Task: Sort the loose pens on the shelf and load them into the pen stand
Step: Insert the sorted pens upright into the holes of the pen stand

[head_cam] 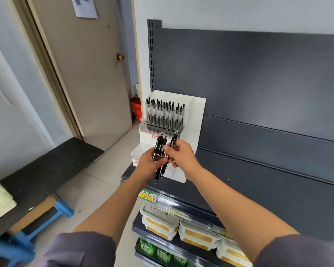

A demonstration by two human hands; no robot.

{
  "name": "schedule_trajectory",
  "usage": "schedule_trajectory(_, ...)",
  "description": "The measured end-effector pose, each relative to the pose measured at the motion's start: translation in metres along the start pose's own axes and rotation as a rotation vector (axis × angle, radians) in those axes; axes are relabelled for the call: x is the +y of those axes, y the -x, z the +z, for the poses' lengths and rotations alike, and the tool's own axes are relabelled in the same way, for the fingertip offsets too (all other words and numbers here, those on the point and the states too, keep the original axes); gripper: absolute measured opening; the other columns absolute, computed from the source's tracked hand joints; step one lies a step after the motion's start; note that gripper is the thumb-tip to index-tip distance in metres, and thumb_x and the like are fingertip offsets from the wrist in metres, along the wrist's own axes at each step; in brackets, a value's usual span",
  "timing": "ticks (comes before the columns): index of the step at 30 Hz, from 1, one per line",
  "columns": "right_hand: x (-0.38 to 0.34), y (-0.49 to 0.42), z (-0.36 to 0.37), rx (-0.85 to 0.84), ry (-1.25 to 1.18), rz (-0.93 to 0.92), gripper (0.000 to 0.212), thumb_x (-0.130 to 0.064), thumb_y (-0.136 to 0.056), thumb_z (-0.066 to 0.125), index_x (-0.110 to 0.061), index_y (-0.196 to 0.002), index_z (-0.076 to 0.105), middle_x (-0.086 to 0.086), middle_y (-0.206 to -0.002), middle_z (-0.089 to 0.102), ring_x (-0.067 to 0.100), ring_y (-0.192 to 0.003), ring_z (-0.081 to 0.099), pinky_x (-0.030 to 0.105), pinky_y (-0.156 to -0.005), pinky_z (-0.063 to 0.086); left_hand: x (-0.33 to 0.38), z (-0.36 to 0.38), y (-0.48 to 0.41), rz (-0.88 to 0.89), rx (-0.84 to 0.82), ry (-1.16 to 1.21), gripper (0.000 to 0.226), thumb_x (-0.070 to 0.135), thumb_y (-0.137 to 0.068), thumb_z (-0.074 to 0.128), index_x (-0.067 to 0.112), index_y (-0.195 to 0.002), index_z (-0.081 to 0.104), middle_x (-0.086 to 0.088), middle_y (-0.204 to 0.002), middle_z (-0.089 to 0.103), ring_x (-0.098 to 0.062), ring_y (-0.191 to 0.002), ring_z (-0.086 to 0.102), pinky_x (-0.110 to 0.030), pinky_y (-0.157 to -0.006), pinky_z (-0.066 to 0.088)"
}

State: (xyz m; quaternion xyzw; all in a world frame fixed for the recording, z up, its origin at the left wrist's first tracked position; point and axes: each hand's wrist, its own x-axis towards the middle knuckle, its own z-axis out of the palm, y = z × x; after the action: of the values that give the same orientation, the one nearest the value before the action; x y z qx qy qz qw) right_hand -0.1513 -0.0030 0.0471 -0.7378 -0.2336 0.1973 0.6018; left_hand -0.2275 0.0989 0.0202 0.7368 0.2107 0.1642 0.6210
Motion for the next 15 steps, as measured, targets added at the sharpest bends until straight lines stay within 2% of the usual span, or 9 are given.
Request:
schedule_trajectory(2, -0.002, -0.012, -0.006, 0.031, -0.027, 0.012, 0.009, -0.025, -0.095, 0.055, -0.016, -0.092, 0.056, 0.002, -0.080, 0.059, 0.013, -0.056, 0.050, 0.023, -0.047, 0.038, -0.004, 0.002, -0.011, -0.029, -0.024, 0.030, 0.013, 0.013, -0.087, 0.064, 0.021, -0.092, 0.056, 0.000, -0.084, 0.065, -0.011, -0.079, 0.063, -0.015, -0.051, 0.045)
schedule_trajectory(3, -0.004, -0.018, -0.010, 0.061, -0.057, 0.013, 0.012, -0.026, -0.096, 0.052, -0.016, -0.095, 0.057, 0.002, -0.083, 0.060, 0.012, -0.056, 0.050, 0.023, -0.047, 0.038, -0.005, 0.004, -0.016, -0.039, -0.033, 0.044, 0.014, 0.012, -0.087, 0.065, 0.021, -0.091, 0.056, -0.002, -0.086, 0.066, -0.012, -0.078, 0.064, -0.014, -0.049, 0.044)
schedule_trajectory(5, -0.008, -0.030, -0.019, 0.119, -0.073, -0.008, 0.017, -0.023, -0.098, 0.046, -0.014, -0.099, 0.060, 0.001, -0.087, 0.060, 0.011, -0.054, 0.052, 0.021, -0.045, 0.042, -0.006, 0.006, -0.027, -0.044, -0.042, 0.067, 0.014, 0.010, -0.086, 0.065, 0.021, -0.089, 0.056, -0.006, -0.089, 0.069, -0.009, -0.074, 0.064, -0.012, -0.043, 0.042)
schedule_trajectory(8, -0.011, -0.049, -0.032, 0.178, -0.008, -0.080, 0.019, -0.012, -0.097, 0.046, -0.010, -0.092, 0.065, -0.002, -0.081, 0.060, 0.006, -0.048, 0.055, 0.019, -0.047, 0.050, -0.002, 0.010, -0.046, -0.046, -0.070, 0.042, 0.012, 0.013, -0.088, 0.063, 0.020, -0.088, 0.054, -0.006, -0.088, 0.071, -0.002, -0.065, 0.064, -0.020, -0.045, 0.035)
schedule_trajectory(12, -0.015, -0.071, -0.045, 0.284, 0.105, -0.184, 0.017, -0.014, -0.096, 0.050, -0.012, -0.085, 0.064, -0.006, -0.072, 0.059, 0.001, -0.046, 0.057, 0.016, -0.049, 0.052, 0.002, 0.010, -0.070, -0.004, 0.070, -0.014, 0.012, 0.016, -0.089, 0.062, 0.022, -0.083, 0.053, 0.000, -0.080, 0.069, -0.001, -0.053, 0.052, -0.021, -0.046, 0.033)
schedule_trajectory(15, -0.009, -0.084, -0.049, 0.291, 0.212, -0.246, 0.018, -0.016, -0.096, 0.049, -0.011, -0.088, 0.065, -0.005, -0.077, 0.059, 0.005, -0.055, 0.060, 0.027, -0.060, 0.058, 0.000, 0.007, -0.083, 0.023, 0.122, 0.020, 0.010, 0.021, -0.090, 0.060, 0.023, -0.084, 0.052, -0.001, -0.074, 0.070, -0.003, -0.051, 0.047, -0.023, -0.048, 0.031)
